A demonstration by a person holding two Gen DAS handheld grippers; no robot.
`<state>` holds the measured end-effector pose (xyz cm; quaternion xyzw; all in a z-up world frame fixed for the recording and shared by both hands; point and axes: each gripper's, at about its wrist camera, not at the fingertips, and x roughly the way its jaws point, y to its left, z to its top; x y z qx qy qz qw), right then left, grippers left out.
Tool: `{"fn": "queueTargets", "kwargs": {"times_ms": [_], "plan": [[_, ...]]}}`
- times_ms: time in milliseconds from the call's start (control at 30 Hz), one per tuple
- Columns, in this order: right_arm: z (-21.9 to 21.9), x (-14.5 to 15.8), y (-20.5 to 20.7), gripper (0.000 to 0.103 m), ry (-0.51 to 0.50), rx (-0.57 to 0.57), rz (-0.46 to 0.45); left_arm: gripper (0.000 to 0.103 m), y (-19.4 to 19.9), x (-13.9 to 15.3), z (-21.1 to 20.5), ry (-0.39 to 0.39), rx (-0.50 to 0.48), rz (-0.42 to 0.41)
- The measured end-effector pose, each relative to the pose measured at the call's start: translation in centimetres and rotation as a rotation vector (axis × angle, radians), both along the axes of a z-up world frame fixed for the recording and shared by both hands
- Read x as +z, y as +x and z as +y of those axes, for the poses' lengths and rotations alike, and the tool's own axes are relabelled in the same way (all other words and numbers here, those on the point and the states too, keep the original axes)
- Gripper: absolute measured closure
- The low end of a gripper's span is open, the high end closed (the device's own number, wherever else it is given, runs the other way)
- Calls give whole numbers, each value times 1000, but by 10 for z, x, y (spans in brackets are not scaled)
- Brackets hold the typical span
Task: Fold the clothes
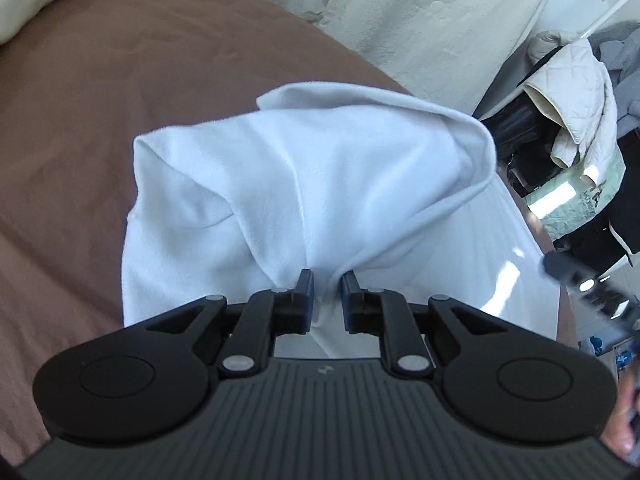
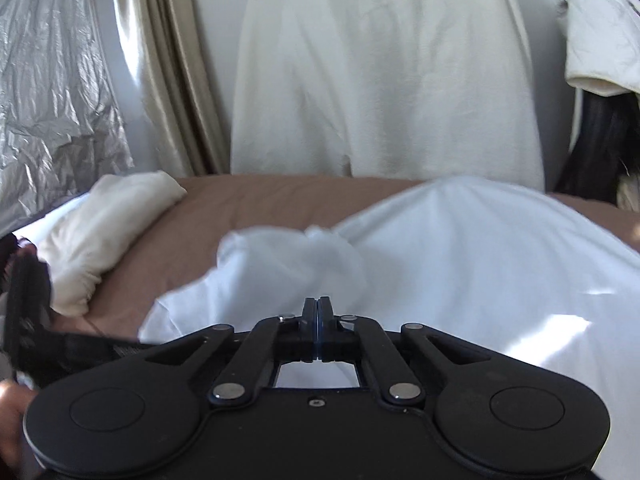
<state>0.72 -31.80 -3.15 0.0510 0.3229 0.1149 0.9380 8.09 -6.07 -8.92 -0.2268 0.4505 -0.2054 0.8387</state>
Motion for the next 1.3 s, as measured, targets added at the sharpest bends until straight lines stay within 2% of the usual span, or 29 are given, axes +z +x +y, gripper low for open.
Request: {"fn": "queueTargets", "kwargs": {"times_ms": [133, 200, 267, 400, 467, 533, 700, 800, 867, 900, 933, 967, 1167, 1233, 1300], "plan": [[3, -9, 15, 100, 31, 43, 55, 88, -2, 6, 0, 41, -7, -11], [14, -9, 30, 94, 6, 91, 73, 88, -2, 6, 1, 42, -6, -3], [30, -9, 45, 93, -37, 142, 84, 89, 0, 6, 3, 32, -2, 3], [58, -7, 75, 74, -91, 230, 110, 89, 1, 15, 13, 33, 11, -27], [65, -5, 84, 69, -92, 264, 112, 89, 1, 21, 20, 52, 22, -52], [70, -5, 90, 56, -99, 295, 122, 89, 2, 25, 28, 63, 42, -65], [85, -11, 109, 48, -141, 314, 135, 89, 13, 10, 39, -12, 67, -3], [93, -12, 124, 46, -200, 292, 117, 89, 18, -2, 30, 16, 45, 11], [97, -14, 132, 46, -296, 230, 97, 89, 20, -7, 24, 55, 36, 13], [96, -15, 134, 56, -333, 206, 86, 89, 20, -9, 22, 72, 34, 15], [93, -16, 134, 93, -338, 205, 82, 89, 20, -9, 24, 64, 35, 22], [89, -17, 134, 97, -327, 212, 94, 89, 19, -10, 26, 56, 36, 29], [49, 20, 73, 97, -190, 38, -55, 90, 16, -11, 35, 47, 34, 50], [40, 28, 49, 96, -174, -1, -61, 90, 17, -12, 34, 42, 38, 59], [34, 23, 32, 96, -183, -36, -38, 91, 16, -11, 32, 59, 40, 60]]}}
